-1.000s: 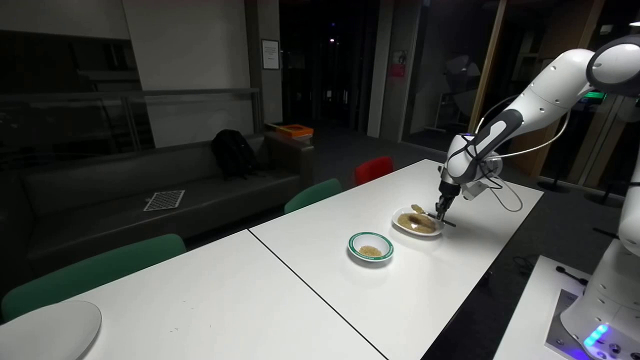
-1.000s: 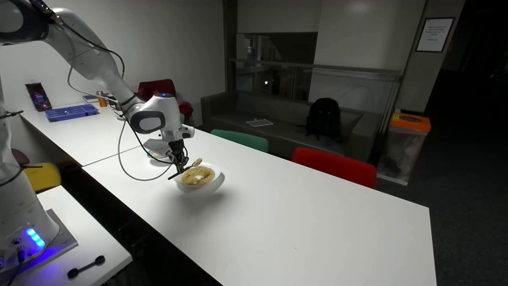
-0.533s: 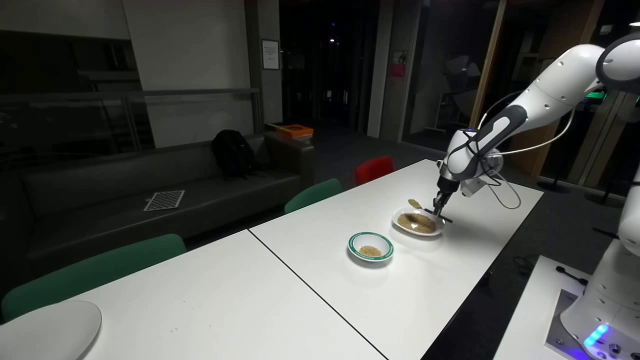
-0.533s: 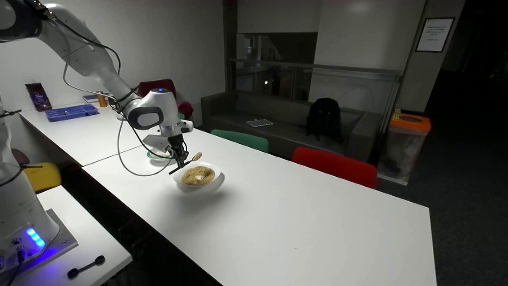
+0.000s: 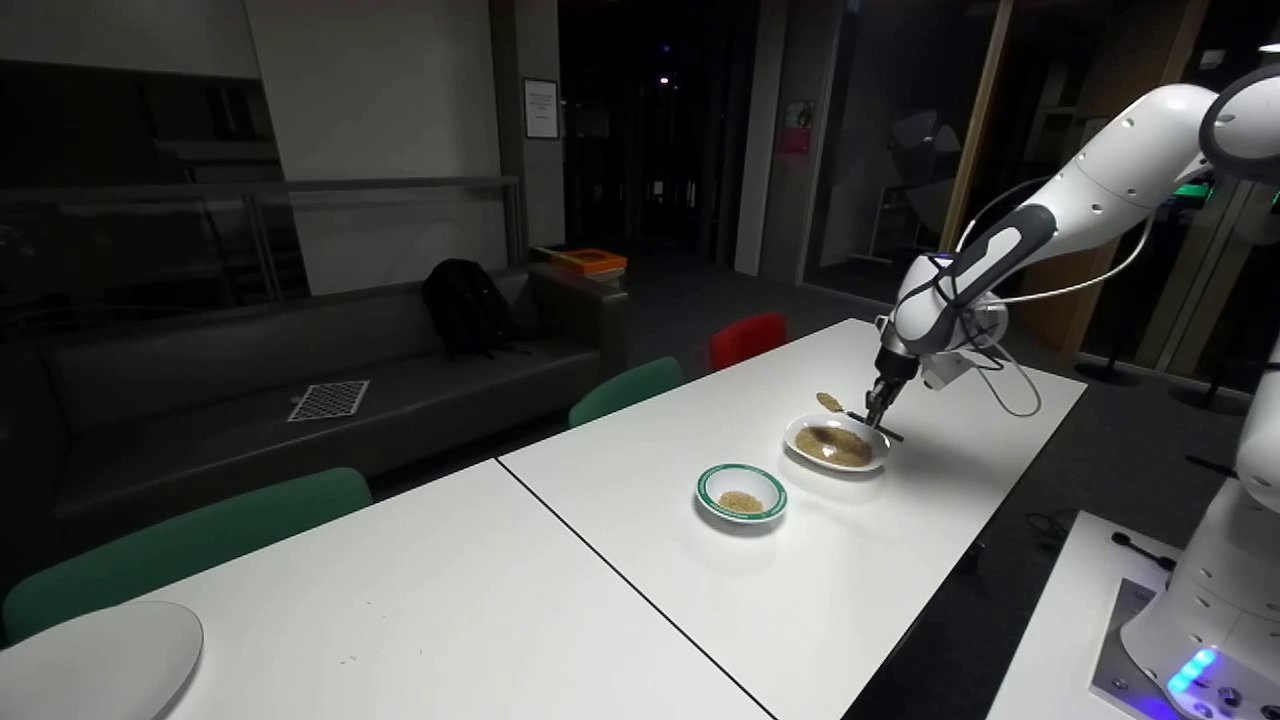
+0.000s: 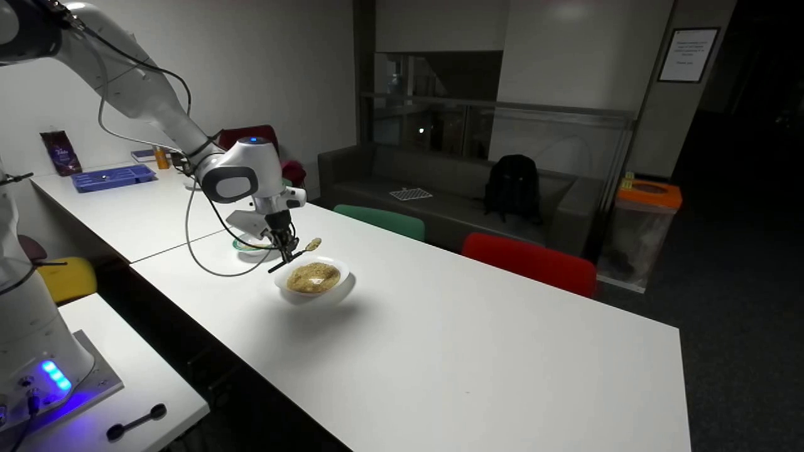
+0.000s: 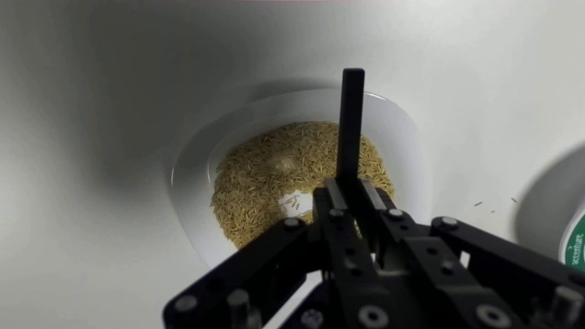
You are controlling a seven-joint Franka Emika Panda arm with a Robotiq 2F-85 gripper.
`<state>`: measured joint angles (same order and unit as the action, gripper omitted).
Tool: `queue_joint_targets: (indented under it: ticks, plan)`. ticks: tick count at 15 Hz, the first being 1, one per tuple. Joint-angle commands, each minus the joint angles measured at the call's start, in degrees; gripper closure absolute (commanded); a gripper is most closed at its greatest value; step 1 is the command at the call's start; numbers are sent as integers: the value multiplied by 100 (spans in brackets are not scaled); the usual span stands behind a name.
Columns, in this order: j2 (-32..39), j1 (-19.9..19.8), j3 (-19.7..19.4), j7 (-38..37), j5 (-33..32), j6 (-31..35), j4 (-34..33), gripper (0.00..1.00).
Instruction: Use the spoon to put sugar in the green and white bowl
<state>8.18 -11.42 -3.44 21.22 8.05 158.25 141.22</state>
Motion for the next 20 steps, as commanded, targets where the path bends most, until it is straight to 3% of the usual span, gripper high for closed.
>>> queue_joint_targets:
  ticks: [1,13,20]
  plan:
    - [-196,-112,-32,212,228,89,133,97]
    - [160,-126,90,207,211,-9,55,97]
    - [277,-54,-374,-522,-401,-161,-207,97]
